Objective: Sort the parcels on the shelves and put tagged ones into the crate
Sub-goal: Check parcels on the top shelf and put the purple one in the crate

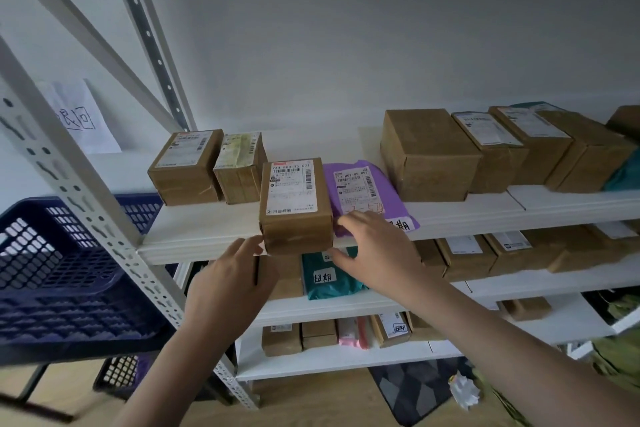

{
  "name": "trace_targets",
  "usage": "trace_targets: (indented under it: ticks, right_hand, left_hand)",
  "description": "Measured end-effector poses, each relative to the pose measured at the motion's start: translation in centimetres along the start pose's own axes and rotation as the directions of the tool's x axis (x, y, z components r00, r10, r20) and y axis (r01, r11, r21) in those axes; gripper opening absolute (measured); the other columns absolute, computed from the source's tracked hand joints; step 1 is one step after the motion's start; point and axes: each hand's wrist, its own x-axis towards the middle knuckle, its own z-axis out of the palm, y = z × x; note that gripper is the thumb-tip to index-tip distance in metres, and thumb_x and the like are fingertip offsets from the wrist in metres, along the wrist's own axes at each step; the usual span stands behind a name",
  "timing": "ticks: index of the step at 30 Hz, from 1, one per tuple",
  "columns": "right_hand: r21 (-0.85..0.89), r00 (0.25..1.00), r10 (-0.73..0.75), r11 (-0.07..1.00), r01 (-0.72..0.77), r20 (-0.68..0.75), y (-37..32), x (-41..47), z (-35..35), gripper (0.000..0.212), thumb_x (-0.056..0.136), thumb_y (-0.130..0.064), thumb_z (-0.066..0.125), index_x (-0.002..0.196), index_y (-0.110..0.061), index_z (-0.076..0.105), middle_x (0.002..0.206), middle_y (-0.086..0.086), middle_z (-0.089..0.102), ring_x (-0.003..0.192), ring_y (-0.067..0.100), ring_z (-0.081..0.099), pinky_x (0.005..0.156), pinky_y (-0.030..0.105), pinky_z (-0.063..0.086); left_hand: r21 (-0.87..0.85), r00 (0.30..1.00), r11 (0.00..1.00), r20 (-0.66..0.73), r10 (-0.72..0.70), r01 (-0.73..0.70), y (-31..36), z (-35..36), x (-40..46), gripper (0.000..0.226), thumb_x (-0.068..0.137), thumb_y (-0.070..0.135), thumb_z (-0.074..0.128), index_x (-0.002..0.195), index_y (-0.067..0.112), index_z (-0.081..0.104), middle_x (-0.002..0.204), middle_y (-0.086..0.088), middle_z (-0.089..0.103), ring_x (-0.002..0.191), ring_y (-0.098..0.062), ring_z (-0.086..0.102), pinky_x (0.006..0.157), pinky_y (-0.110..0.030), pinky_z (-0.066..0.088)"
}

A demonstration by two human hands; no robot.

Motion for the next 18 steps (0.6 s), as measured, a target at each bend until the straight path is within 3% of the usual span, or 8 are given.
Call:
trace_targets:
  ticks: [7,10,13,16,18]
  right_hand:
    - [-0.002,0.996,0.031,1.000,-0.031,0.079,-0.2,2.7,0.1,0.057,0.082,-0.055,0.071,0.125,-0.024,0.052,0.118,-0.006,0.060,0.105,0.014,0.056,0.082,0.035,0.054]
    - [0.081,0.988,0.069,0.993,-0.081,0.140,-0.4,4.2,0.5,0.072,0.075,-0.060,0.075,0.133,-0.029,0.047,0.122,-0.008,0.059,0.108,0.013,0.056,0.085,0.038,0.056]
    - [0.140,0.991,0.066,0.987,-0.082,0.119,-0.2,5.1,0.7,0.070,0.074,-0.054,0.078,0.133,-0.031,0.048,0.118,-0.009,0.061,0.106,0.012,0.059,0.083,0.034,0.057]
    - [0.152,0.995,0.066,0.985,-0.078,0.080,-0.2,5.3,0.9,0.068,0.077,-0.048,0.078,0.134,-0.028,0.049,0.115,-0.006,0.062,0.104,0.013,0.060,0.083,0.034,0.058]
    - [0.168,0.997,0.057,0.984,-0.063,0.043,-0.4,4.8,0.6,0.070,0.079,-0.048,0.077,0.138,-0.029,0.045,0.117,-0.005,0.060,0.106,0.013,0.059,0.085,0.035,0.057]
  left_hand:
    - [0.064,0.999,0.998,0.040,0.025,-0.027,-1.4,-0.9,3.0,0.051,0.088,0.057,0.057,0.132,0.034,0.047,0.124,0.015,0.058,0.085,-0.010,0.064,0.060,-0.028,0.049]
    - [-0.033,0.993,0.999,0.115,0.026,-0.023,-1.2,-0.9,4.8,0.059,0.085,0.056,0.062,0.136,0.032,0.044,0.125,0.014,0.055,0.092,-0.006,0.062,0.067,-0.029,0.050]
    - [-0.127,0.987,0.992,0.162,0.026,-0.006,-0.6,-0.6,6.2,0.058,0.085,0.054,0.066,0.132,0.028,0.045,0.126,0.010,0.055,0.100,-0.009,0.060,0.072,-0.030,0.051]
    - [-0.137,0.995,0.991,0.099,0.025,-0.011,-0.1,-0.6,6.5,0.050,0.087,0.045,0.066,0.127,0.021,0.048,0.123,0.006,0.054,0.098,-0.015,0.059,0.067,-0.031,0.049]
    - [-0.132,0.999,0.990,0.020,0.049,-0.046,0.1,-1.0,6.1,0.057,0.088,0.042,0.066,0.136,0.022,0.044,0.128,0.006,0.052,0.101,-0.016,0.059,0.067,-0.031,0.051]
